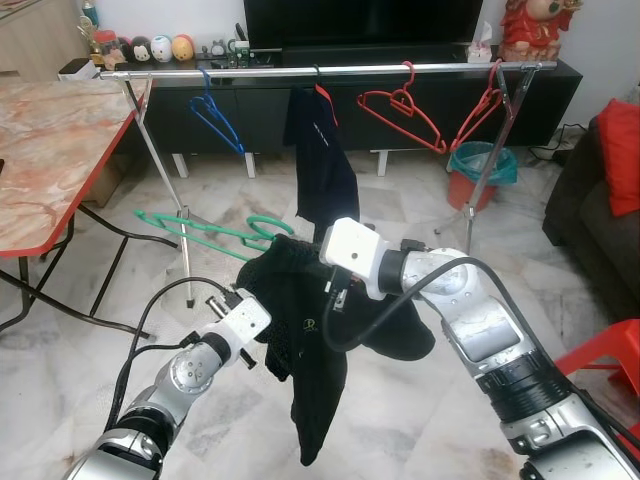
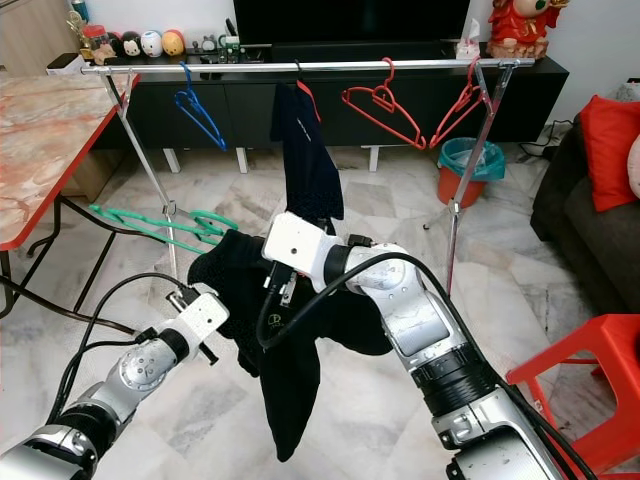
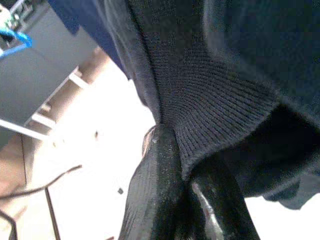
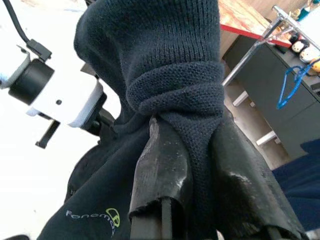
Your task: Hang hanger
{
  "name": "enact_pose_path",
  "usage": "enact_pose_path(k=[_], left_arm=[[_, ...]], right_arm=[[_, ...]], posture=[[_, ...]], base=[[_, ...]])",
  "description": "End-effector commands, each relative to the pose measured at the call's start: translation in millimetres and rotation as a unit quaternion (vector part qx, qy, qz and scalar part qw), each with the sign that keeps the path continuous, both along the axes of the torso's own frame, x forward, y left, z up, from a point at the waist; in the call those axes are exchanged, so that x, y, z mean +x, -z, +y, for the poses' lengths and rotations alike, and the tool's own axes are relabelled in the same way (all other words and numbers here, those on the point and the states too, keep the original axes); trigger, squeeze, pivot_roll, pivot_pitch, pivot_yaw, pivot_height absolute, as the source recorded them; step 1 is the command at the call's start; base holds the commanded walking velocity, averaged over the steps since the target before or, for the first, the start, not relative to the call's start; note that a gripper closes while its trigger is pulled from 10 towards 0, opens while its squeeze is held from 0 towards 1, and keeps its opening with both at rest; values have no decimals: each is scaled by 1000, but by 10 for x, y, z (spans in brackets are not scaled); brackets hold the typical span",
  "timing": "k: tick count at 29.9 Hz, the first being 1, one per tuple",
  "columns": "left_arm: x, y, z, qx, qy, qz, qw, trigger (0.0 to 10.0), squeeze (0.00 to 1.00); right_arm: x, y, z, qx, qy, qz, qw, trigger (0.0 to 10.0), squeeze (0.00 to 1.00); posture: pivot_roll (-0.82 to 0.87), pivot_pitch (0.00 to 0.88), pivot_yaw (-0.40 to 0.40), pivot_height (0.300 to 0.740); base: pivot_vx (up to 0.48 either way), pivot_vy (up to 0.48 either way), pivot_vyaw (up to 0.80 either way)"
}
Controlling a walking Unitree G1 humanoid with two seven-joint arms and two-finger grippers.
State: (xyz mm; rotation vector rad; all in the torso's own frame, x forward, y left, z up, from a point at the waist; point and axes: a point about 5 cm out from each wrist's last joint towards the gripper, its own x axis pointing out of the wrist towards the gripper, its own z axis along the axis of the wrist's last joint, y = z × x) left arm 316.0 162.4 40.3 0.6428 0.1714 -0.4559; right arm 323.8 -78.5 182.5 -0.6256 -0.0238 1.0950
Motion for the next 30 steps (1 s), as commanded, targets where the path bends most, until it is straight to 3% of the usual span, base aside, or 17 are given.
enact_pose_path(k=[1,2,3,4,5,9,17,20,25,28,30], left_arm=[[-11,52,128,0,-41,21,999,2235,0],[-12,64,174,-5,-61,28,998,5569,0],[-16,74,204,-10,-71,33,997,10000,0],[-27,91,253,-16,-86,41,995,10000,0],[-27,91,253,-16,-86,41,995,10000,0],[-39,101,328,-37,-113,49,992,10000,0],[-57,125,331,-39,-109,61,991,10000,0],[-69,140,316,-41,-103,68,991,10000,0],[-80,146,334,-45,-102,74,991,10000,0],[-87,146,366,-48,-108,74,990,10000,0],[-90,145,389,-50,-112,75,990,10000,0]], right_arm=[[-3,-45,-53,-3,-1,-16,1000,10000,0],[-7,-19,-128,-12,1,-15,1000,10000,0],[-16,7,-193,-25,1,-12,1000,10000,0],[-55,67,-324,-50,-9,-5,999,10000,0],[-55,67,-324,-50,-9,-5,999,10000,0],[-151,182,-652,-68,-24,23,997,10000,0],[-211,221,-840,-72,-24,37,996,10000,0],[-270,209,-845,-44,-45,47,997,10000,0],[-367,264,-914,-60,-76,66,993,10000,0],[-297,257,-958,-55,-45,54,996,10000,0],[-275,292,-1017,-77,-30,55,995,10000,0]], posture=[[-67,13,60,740],[-67,18,59,740],[-67,18,59,740],[-67,18,59,740],[-67,18,59,740],[-72,19,59,740],[-75,23,64,740],[-75,23,64,740],[-70,21,67,740],[-70,21,67,740],[-70,21,67,740]], base=[[0,0,0],[0,0,0],[0,0,0],[0,0,0],[0,0,0],[0,0,0],[0,0,0],[0,0,0],[0,0,0],[0,0,0],[0,0,0]])
